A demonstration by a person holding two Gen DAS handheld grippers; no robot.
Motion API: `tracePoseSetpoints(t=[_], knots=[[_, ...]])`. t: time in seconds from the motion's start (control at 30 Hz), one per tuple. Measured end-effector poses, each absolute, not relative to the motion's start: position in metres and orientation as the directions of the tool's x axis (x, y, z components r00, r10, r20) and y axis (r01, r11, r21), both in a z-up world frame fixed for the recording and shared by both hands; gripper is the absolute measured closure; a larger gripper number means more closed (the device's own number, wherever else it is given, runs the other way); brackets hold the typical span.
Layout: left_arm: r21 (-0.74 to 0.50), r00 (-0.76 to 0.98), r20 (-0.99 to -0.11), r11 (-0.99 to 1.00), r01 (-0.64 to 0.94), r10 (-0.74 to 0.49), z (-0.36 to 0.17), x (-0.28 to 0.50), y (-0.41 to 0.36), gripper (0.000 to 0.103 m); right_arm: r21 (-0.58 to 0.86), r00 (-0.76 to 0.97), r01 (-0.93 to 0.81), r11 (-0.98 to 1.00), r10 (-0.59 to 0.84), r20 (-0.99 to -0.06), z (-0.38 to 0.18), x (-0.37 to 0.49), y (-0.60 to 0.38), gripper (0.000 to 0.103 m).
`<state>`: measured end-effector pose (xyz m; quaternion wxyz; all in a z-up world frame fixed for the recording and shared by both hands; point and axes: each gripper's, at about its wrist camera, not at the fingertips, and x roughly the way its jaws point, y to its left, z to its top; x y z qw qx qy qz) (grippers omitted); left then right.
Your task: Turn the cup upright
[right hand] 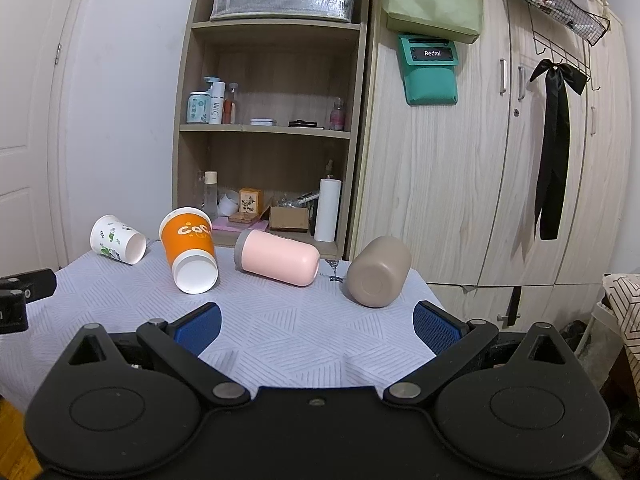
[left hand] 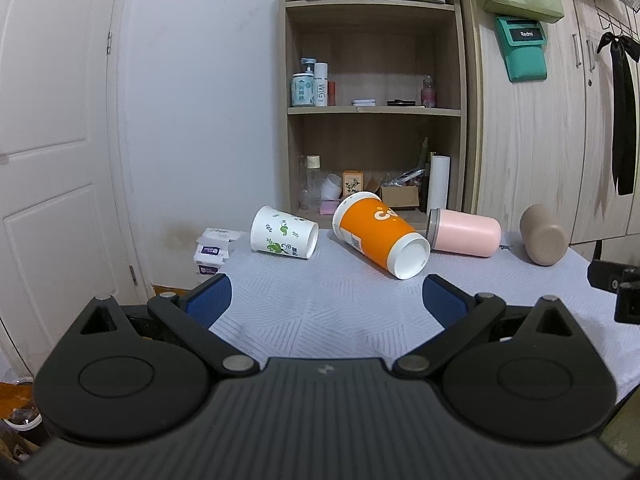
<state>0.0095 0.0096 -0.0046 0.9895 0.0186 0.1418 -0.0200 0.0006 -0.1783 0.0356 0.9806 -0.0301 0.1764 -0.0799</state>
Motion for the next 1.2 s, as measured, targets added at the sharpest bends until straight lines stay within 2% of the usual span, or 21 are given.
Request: tracePoseSetpoints(t=[0.4,0.6,0.8,1.0,1.2], knots=[[0.028,0.955,-0.294,0.999,0.042,-0.032,-0.004,0.009,0.01,0.0,-0.094,0.925,0.143,0.985,-0.167,-0.341,0.035,0.001,-0.177,0.0],[-0.018,0.938,-0.343,0.999,0.043,-0.046,0.003,0.02,0.019,0.0,-0.083,0.927,0.127,0.988,-0.148,-0.343,0.035,0.001,-0.178,0.0],[-0.043,0.923,-0.382,0.998,0.042,-0.055,0.022,0.054,0.032,0.0,-0.047,0.949,-0.006,0.999,-0.01,-0.316,0.046,0.016,-0.177,0.0],[-0.085,0.903,-0.428,0.996,0.0,-0.037,0.04,0.108,0.05,0.0,-0.03,0.917,-0.202,0.979,0.179,-0.357,0.055,0.058,-0.156,0.0],[-0.205,0.865,-0.501,0.975,-0.088,-0.027,0.03,0.178,0.077,0.001,-0.048,0.871,-0.303,0.952,0.256,-0.42,0.054,0.109,-0.132,0.0]])
